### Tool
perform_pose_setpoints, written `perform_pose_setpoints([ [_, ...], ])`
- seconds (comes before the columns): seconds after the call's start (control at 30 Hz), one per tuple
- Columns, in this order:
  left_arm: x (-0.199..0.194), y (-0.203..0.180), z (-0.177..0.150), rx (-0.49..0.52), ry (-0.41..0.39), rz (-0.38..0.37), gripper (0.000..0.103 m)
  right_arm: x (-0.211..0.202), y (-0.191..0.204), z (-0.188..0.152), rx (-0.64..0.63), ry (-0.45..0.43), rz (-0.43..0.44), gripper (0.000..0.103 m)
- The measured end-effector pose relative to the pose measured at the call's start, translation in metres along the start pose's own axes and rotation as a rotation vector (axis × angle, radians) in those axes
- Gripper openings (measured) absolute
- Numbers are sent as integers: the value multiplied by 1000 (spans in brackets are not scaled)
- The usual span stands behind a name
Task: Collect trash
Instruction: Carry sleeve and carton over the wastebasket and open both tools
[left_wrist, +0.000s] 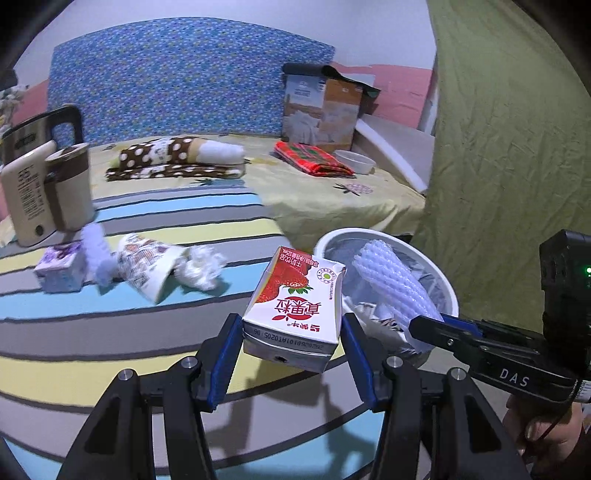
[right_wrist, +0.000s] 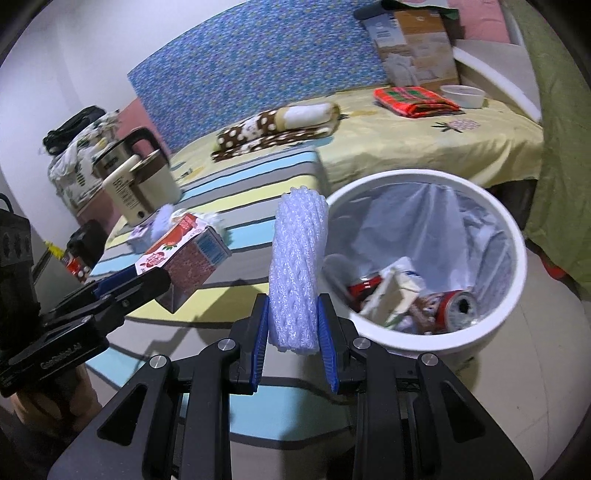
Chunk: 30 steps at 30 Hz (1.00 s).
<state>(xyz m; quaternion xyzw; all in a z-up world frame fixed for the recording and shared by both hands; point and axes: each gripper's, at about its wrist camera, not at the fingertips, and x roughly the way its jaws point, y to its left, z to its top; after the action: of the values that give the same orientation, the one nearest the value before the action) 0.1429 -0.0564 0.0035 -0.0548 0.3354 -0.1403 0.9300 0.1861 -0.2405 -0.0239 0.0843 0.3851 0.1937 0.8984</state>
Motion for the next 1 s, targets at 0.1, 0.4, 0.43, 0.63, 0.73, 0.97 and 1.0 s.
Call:
perform_pose_setpoints([
  [0.1, 9, -11, 6, 17, 2, -23, 55, -3, -13, 1, 22, -9, -25, 28],
  [0.4, 39, -40, 17, 64, 29, -72, 55, -5, -39, 2, 76, -16, -78, 28],
  [0.43, 43, -44, 17, 69, 34, -77, 55, -5, -42, 3, 80, -14, -81, 28],
  [0.63, 65, -58, 20, 90, 59, -104, 55, -4, -52, 3, 93, -6, -101, 28],
  [0.73, 75, -62, 20, 95, 71, -112, 55, -2, -57, 3, 98, 0, -106, 28],
  [0.97, 92, -66, 24, 100, 82, -126, 55, 7, -62, 2, 100, 28, -119, 30],
  [1.0, 94, -67, 24, 99, 81, -134, 55, 8, -62, 2, 103, 30, -123, 32],
])
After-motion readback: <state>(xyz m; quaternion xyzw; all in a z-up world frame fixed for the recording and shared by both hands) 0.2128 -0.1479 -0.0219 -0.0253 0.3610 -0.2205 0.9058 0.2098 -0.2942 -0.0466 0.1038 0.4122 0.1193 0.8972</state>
